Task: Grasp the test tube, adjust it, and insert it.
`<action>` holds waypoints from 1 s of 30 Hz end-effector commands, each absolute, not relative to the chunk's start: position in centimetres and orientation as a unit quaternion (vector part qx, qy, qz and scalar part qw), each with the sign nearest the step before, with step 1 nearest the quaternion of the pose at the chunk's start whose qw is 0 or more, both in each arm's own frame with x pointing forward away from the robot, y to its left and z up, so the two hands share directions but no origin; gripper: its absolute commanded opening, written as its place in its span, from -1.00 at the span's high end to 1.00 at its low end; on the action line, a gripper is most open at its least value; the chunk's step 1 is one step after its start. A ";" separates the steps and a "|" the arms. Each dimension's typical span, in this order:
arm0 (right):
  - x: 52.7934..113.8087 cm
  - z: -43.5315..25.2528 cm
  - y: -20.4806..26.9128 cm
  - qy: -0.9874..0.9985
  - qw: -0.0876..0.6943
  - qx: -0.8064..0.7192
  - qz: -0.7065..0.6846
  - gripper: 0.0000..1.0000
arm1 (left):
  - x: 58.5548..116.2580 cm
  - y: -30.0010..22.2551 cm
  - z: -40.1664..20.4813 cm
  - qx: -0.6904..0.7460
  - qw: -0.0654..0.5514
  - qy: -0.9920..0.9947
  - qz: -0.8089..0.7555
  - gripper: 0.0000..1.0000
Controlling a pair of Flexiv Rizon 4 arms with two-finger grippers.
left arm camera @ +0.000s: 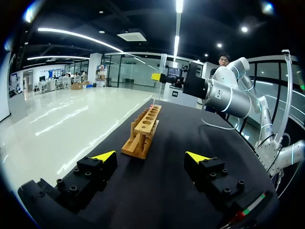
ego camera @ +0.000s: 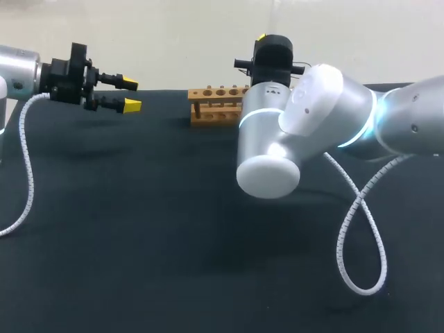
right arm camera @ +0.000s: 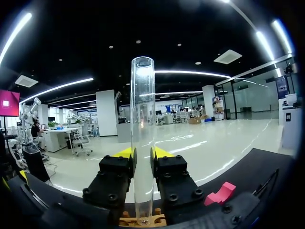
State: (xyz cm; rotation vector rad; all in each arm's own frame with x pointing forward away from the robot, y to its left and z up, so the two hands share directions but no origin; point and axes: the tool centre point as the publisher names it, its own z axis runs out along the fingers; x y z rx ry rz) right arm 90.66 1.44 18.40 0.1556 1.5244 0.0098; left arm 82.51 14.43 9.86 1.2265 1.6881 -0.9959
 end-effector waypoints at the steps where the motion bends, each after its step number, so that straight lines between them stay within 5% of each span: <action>1: 91.1 18.1 1.4 0.690 0.721 0.068 0.007 1.00 | 82.6 14.5 9.7 0.487 0.404 0.666 -0.395 -1.00; 30: 91.3 15.6 2.2 0.709 0.702 0.064 0.011 1.00 | 82.6 14.5 9.7 0.487 0.404 0.666 -0.395 -1.00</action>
